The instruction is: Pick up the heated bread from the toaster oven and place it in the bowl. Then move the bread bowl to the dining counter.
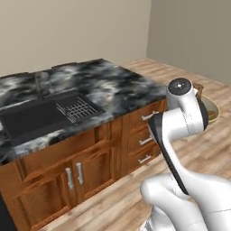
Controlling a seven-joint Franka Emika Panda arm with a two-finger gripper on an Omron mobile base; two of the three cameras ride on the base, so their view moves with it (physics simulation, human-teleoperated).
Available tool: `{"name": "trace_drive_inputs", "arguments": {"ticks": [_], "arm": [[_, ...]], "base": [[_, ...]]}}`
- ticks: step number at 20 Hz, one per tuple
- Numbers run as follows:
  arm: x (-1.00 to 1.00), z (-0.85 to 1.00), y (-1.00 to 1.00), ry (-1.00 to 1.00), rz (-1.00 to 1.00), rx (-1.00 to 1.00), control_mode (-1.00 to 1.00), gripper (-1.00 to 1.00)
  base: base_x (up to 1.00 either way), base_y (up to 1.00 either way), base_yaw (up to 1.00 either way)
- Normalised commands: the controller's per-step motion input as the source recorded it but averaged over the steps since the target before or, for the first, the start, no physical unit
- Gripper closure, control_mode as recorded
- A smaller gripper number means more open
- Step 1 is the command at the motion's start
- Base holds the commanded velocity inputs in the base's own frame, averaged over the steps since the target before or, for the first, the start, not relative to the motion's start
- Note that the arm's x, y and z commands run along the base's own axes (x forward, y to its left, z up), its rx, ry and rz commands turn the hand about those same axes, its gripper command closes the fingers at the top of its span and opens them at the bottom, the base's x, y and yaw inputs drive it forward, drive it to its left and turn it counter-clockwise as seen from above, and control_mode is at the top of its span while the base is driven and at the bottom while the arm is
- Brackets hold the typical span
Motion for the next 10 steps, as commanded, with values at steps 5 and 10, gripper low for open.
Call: {"name": "trace_drive_inputs", "arguments": {"ticks": [5,10], "arm": [[0.00,0.00,0.00,0.00,0.00,0.00,1.00,1.00],[0.00,0.00,0.00,0.00,0.00,0.00,1.00,1.00]], "base": [[1.00,-0.91,-0.22],[1.00,-1.00,-0.02]]}}
